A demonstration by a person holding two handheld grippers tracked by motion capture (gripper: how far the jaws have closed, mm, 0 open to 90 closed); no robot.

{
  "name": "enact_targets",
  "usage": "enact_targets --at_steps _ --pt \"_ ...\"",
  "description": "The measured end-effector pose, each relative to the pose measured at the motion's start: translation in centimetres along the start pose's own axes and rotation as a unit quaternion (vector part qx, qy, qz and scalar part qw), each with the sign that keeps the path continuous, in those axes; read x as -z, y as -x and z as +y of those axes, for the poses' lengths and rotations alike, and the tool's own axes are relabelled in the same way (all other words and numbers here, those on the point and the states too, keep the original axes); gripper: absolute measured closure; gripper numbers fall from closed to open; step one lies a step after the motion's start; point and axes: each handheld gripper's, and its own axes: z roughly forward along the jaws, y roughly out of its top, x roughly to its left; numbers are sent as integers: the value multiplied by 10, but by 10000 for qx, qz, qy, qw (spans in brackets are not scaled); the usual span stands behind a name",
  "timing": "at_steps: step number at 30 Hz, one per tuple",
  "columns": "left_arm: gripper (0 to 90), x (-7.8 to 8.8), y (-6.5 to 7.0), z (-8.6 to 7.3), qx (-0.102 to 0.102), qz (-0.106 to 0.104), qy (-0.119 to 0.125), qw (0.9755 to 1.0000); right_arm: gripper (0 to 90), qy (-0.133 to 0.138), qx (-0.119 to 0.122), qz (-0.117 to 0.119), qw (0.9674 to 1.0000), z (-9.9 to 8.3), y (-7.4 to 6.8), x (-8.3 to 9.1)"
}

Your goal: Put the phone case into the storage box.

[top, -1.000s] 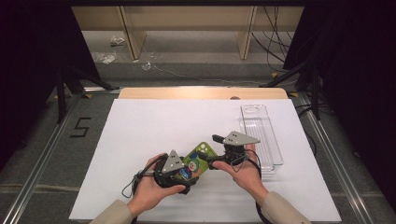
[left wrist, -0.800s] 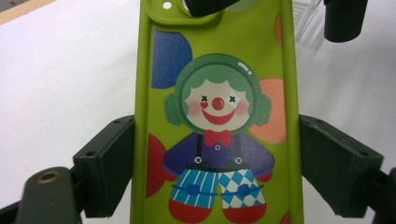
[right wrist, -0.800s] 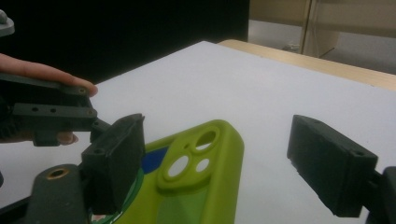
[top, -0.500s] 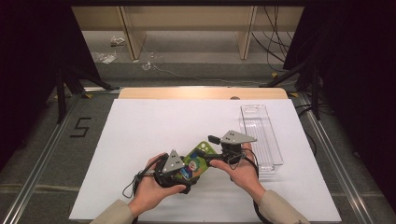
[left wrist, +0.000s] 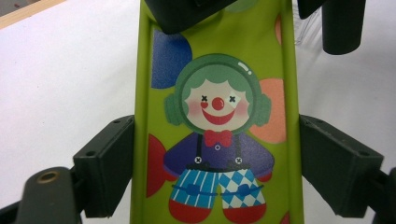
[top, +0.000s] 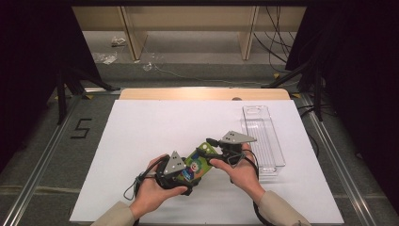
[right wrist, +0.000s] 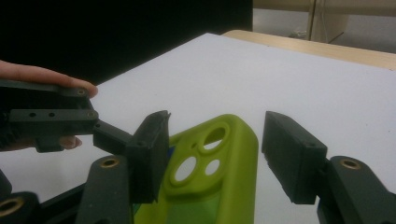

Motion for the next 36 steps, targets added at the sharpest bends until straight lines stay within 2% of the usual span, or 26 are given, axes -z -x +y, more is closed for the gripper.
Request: enact_targets --at_steps 10,15,26,36 --pt "162 -1 0 0 12 20 14 10000 517 -39 -61 36 10000 0 0 -2" --pt "162 -1 -1 0 26 19 7 10000 529 -33 -90 32 9999 0 -1 -3" --pt "162 -4 -1 0 36 19 -11 10000 580 70 -418 75 9991 2 1 -2" --pt "163 -4 -1 0 60 39 -41 10000 611 97 -494 92 9987 3 0 -3"
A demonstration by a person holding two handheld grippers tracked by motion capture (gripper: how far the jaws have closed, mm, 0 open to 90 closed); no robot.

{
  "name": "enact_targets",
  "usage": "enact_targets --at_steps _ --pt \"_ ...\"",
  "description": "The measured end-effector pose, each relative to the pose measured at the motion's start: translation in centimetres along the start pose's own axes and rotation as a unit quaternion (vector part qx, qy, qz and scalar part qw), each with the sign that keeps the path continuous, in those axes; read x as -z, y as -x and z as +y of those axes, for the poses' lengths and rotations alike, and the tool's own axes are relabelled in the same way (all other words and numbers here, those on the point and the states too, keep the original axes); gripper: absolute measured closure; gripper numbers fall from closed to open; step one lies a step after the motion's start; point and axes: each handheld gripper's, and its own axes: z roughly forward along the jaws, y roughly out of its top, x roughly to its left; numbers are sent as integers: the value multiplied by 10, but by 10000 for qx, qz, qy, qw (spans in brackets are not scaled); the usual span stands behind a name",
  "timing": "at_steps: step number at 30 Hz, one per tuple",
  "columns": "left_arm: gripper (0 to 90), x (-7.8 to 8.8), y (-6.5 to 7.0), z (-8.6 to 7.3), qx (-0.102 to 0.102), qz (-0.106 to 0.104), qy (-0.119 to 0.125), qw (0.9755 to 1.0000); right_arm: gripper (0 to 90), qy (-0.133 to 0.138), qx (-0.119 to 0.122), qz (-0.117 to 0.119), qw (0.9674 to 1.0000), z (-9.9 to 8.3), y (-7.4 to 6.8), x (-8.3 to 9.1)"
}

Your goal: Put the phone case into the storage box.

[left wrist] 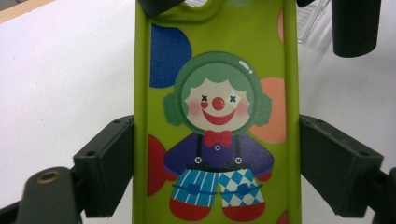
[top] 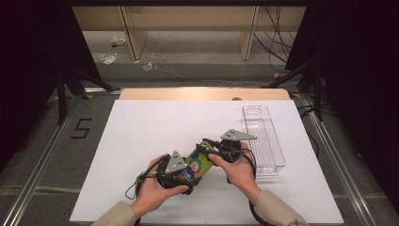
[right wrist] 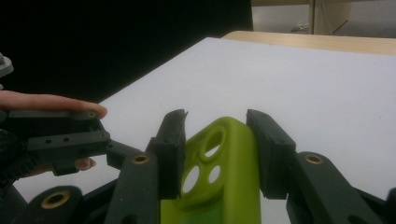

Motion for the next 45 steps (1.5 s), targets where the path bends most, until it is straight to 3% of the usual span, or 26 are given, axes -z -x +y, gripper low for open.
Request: enact_targets --at_steps 4,17,22,34,39,41,42,45 --pt "164 -1 -1 -1 2 23 -36 10000 675 107 -163 159 9997 3 1 1" --pt "165 -1 -1 0 -41 44 -60 10000 699 106 -117 194 9997 5 -1 3" --pt "165 -1 -1 -1 -55 33 -95 9999 705 76 33 169 9998 6 -4 3" --pt "162 -3 -2 -1 -63 11 -80 9999 733 46 52 294 9995 11 -6 4" --pt "157 -6 0 -2 -244 101 43 9996 767 146 -66 486 9987 14 -9 6" --pt "152 -6 0 -1 -208 82 145 9996 776 185 -28 568 9982 17 -12 8" --pt "151 -5 -1 0 -158 63 206 9996 778 172 192 486 9985 21 -16 11" --pt "151 -2 -5 0 -83 74 292 9995 778 226 107 538 9982 23 -14 14"
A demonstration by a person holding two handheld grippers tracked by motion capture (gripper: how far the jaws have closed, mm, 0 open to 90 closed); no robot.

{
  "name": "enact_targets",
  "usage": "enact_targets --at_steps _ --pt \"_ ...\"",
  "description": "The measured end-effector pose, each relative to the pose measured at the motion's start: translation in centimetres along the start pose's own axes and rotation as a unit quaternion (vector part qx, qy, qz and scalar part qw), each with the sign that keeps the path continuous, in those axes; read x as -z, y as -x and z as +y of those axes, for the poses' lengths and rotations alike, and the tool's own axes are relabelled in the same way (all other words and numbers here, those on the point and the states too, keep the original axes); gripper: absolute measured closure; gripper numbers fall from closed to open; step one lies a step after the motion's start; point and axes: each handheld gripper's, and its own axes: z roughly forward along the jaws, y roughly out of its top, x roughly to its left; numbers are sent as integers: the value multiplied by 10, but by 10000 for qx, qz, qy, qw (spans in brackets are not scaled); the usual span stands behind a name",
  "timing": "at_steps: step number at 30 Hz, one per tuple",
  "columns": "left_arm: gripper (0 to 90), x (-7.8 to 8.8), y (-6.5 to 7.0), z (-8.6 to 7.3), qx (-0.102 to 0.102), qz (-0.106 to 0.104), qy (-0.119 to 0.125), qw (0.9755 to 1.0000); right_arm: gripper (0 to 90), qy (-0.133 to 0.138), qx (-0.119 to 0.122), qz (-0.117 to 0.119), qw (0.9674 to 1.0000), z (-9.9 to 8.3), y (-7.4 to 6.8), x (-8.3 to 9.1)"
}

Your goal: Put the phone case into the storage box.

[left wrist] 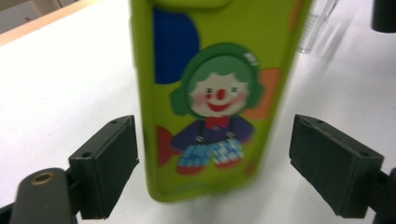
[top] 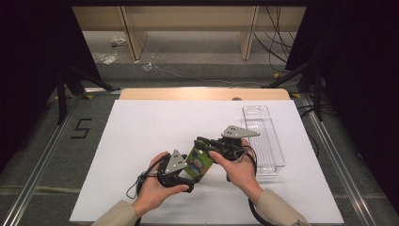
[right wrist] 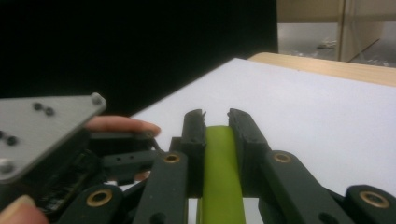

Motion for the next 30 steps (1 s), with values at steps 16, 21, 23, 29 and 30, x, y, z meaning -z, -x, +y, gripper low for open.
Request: enact_targets --at_steps 16,21,23,29,30 --pt "163 0 -7 -5 264 -88 96 9996 777 -193 519 -118 9984 11 6 14" --pt "174 0 -8 -5 270 -110 116 9995 777 -289 693 -63 9972 14 6 15" --pt "178 0 -8 -5 277 -122 128 9995 777 -327 762 -42 9965 15 5 16" --pt "198 0 -8 -6 297 -148 135 9994 777 -382 863 -41 9955 16 5 16" --pt "201 0 -8 -5 299 -150 136 9993 777 -395 875 -36 9954 17 5 16"
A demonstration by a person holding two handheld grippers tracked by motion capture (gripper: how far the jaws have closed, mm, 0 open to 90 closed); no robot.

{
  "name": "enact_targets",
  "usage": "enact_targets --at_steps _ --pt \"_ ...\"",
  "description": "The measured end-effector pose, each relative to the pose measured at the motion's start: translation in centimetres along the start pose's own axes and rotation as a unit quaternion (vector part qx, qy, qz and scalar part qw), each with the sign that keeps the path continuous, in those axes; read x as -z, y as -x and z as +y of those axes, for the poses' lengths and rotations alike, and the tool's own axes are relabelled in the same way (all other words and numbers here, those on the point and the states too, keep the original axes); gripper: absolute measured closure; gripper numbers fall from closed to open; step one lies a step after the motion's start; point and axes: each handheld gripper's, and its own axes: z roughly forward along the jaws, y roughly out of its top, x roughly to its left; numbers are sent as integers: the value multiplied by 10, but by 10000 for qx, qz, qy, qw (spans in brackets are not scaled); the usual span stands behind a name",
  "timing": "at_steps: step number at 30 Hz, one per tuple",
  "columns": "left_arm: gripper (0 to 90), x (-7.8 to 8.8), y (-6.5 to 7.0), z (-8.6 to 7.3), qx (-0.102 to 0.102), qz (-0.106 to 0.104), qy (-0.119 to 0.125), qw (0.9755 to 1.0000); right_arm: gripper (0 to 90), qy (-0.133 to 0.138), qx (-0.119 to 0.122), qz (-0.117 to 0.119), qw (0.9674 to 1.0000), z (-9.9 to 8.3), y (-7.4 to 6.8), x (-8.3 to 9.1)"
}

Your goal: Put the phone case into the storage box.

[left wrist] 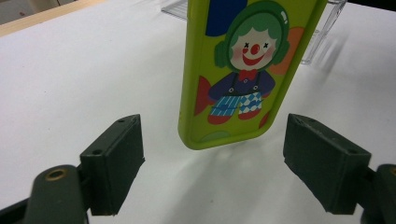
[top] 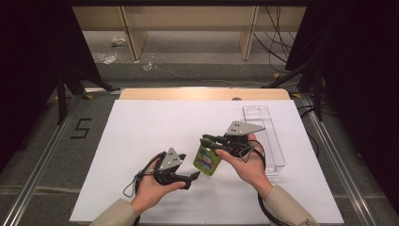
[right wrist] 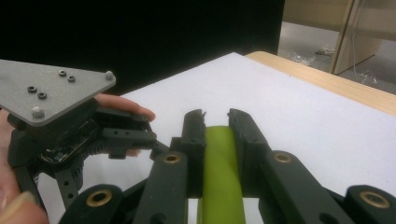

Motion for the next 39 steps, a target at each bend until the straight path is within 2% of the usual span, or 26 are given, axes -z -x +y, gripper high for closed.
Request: enact_targets --at_steps 10,15,22,29,39 --pt "226 0 -2 0 62 -41 48 10000 777 -55 32 47 10000 1 0 1" --pt "244 -1 -3 1 28 -100 70 9999 777 -63 62 102 9999 2 0 1" --pt "258 -5 -8 3 -86 -284 97 9995 777 -86 70 181 9998 3 -1 1" --pt "265 -13 -13 1 -149 -503 -39 9986 777 -111 89 242 9996 4 -1 0" --pt "342 -22 -18 0 -328 -815 -22 9961 777 -107 107 314 9994 5 -2 1"
